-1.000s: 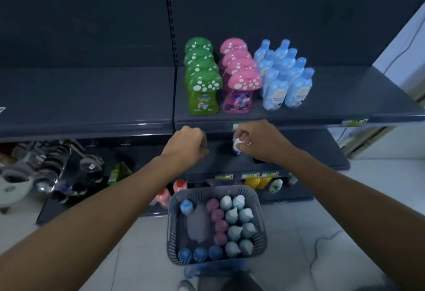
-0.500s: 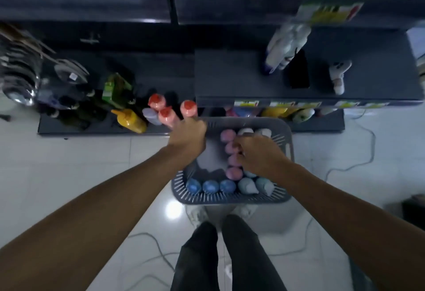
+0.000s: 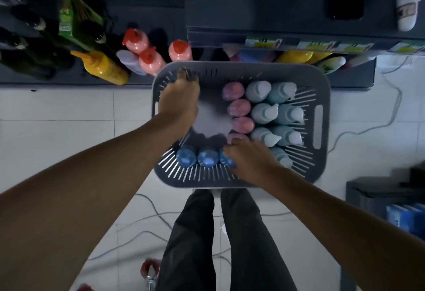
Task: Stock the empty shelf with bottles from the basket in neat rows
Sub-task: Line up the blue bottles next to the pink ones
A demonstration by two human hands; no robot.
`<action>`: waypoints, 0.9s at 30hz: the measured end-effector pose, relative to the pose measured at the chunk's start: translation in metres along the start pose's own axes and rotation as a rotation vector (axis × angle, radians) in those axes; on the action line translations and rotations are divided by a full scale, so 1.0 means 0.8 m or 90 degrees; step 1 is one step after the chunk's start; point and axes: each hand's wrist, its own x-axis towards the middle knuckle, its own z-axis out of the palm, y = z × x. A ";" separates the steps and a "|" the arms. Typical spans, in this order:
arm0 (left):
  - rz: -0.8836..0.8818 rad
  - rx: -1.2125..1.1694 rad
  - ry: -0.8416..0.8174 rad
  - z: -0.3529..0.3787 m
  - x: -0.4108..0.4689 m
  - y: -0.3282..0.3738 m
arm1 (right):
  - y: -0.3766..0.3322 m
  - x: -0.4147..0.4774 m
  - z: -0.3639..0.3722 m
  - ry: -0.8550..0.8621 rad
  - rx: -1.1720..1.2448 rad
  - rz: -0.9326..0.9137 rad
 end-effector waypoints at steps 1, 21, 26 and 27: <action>-0.003 -0.002 0.009 0.002 0.002 -0.001 | 0.000 0.000 0.003 0.001 -0.010 0.003; 0.011 0.106 0.016 -0.021 -0.006 0.009 | -0.014 -0.003 -0.008 0.001 -0.111 -0.021; 0.031 0.111 0.036 -0.055 -0.025 0.013 | -0.019 -0.019 -0.033 0.022 -0.109 -0.002; 0.038 0.111 0.048 -0.063 -0.030 0.014 | -0.020 -0.024 -0.041 0.029 -0.104 0.003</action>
